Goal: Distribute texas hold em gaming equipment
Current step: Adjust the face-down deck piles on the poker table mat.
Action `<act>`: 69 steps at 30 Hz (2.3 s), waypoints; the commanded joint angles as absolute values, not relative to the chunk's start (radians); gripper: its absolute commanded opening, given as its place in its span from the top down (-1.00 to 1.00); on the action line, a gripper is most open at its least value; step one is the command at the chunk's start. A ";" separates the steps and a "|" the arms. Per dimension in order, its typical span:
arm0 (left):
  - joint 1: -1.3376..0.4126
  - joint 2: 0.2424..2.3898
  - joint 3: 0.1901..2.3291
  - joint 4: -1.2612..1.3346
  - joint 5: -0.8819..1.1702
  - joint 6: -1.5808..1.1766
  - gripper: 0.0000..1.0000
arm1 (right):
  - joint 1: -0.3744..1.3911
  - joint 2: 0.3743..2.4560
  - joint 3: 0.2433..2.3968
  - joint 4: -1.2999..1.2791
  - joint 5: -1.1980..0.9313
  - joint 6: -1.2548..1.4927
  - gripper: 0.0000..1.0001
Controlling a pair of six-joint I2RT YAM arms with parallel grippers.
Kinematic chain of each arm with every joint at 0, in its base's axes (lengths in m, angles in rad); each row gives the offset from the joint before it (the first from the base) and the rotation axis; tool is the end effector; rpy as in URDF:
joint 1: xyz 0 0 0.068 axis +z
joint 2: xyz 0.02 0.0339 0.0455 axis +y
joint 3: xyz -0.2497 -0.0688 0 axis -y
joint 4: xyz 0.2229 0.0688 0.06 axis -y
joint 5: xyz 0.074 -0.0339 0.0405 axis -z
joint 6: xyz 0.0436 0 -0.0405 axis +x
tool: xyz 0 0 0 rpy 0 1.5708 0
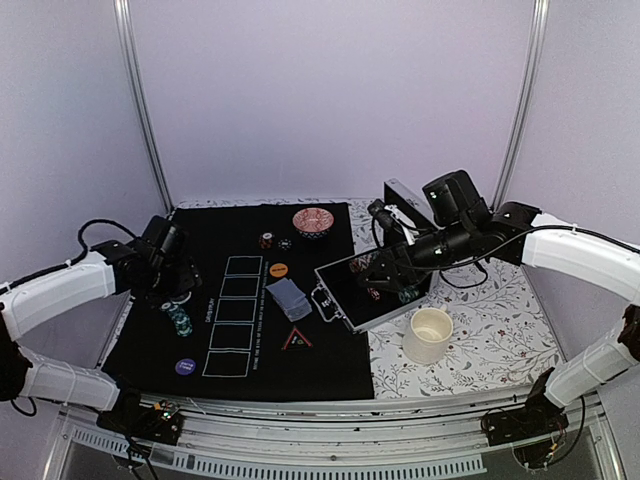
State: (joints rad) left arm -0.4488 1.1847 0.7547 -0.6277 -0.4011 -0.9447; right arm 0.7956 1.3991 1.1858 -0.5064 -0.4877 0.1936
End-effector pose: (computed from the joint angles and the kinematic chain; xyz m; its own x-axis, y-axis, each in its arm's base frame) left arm 0.1962 -0.0756 0.2070 -0.6437 -0.5180 -0.5633 -0.5032 0.8411 -0.1984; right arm 0.1901 0.2232 0.2968 -0.6215 -0.3915 -0.6785 -0.7725 0.4503 0.4478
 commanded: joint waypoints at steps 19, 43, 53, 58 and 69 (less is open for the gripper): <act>-0.433 1.225 1.032 -0.385 -0.180 -0.431 -0.96 | 0.938 1.921 1.739 -0.655 -0.131 0.122 -0.98; -0.398 1.659 1.052 -0.165 0.200 -0.464 -0.03 | 0.967 2.453 2.140 -0.658 -0.081 -0.035 -0.98; -0.468 1.920 1.216 -0.206 0.187 -0.406 0.18 | 0.967 2.441 2.072 -0.629 -0.085 -0.051 -0.98; -0.468 1.957 1.252 -0.227 0.160 -0.386 0.31 | 0.969 2.451 2.072 -0.609 -0.096 -0.051 -0.98; -0.486 2.030 1.241 -0.189 0.295 -0.401 0.53 | 0.976 2.483 2.075 -0.600 -0.100 -0.041 -0.99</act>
State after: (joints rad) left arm -0.4683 2.0243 1.2434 -0.2207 0.2348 -0.4072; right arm 0.9638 2.4550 2.0750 -0.6197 -0.0910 -0.0410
